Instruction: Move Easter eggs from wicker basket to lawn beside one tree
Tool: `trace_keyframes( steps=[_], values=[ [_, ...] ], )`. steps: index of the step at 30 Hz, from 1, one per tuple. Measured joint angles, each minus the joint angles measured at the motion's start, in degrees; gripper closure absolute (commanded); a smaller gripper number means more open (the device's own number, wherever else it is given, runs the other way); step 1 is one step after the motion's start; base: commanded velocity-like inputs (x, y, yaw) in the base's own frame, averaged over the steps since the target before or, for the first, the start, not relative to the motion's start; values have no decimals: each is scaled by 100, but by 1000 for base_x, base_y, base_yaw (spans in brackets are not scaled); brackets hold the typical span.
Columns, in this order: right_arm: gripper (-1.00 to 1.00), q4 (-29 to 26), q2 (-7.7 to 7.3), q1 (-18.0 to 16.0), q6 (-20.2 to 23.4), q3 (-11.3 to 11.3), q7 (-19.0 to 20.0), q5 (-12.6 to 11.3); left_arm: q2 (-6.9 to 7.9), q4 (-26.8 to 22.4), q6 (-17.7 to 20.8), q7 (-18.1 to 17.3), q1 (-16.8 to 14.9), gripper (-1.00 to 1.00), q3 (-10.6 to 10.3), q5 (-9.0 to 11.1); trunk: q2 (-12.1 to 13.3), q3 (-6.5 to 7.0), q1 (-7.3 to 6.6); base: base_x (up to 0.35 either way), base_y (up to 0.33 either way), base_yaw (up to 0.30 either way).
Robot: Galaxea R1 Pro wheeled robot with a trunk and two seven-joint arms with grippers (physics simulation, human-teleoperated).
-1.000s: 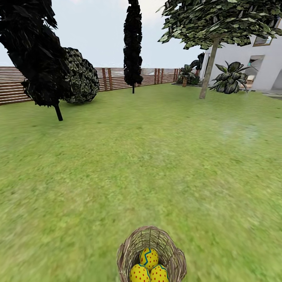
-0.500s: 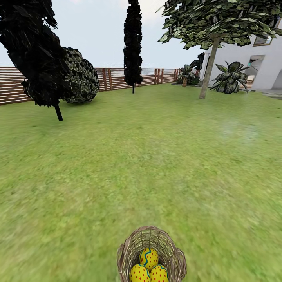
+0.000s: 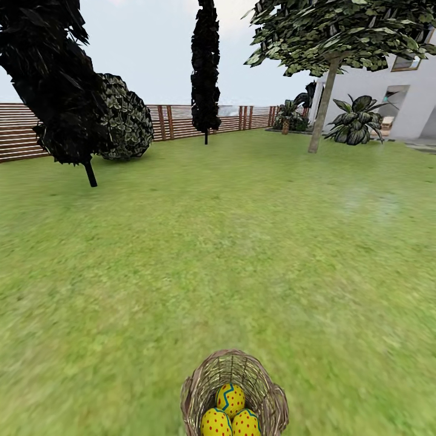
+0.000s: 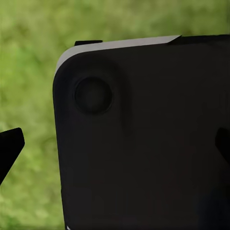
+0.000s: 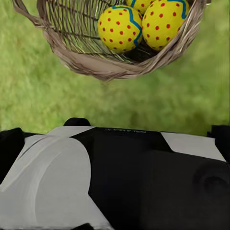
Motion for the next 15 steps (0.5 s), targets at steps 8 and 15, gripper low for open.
trace_keyframes(
  steps=[8, 15],
  values=[
    [-100, -1, 160, -191, 292, 80, -43, -11, 0, 0, 0, -1, -1, -100, -1, 0, 0, 0, 0, 0, 0, 0],
    [-100, 0, 302, -344, 365, 183, -202, 4, 0, -1, 0, 0, 1, -100, -6, 0, 0, 0, 0, 0, 0, 0]
  ],
)
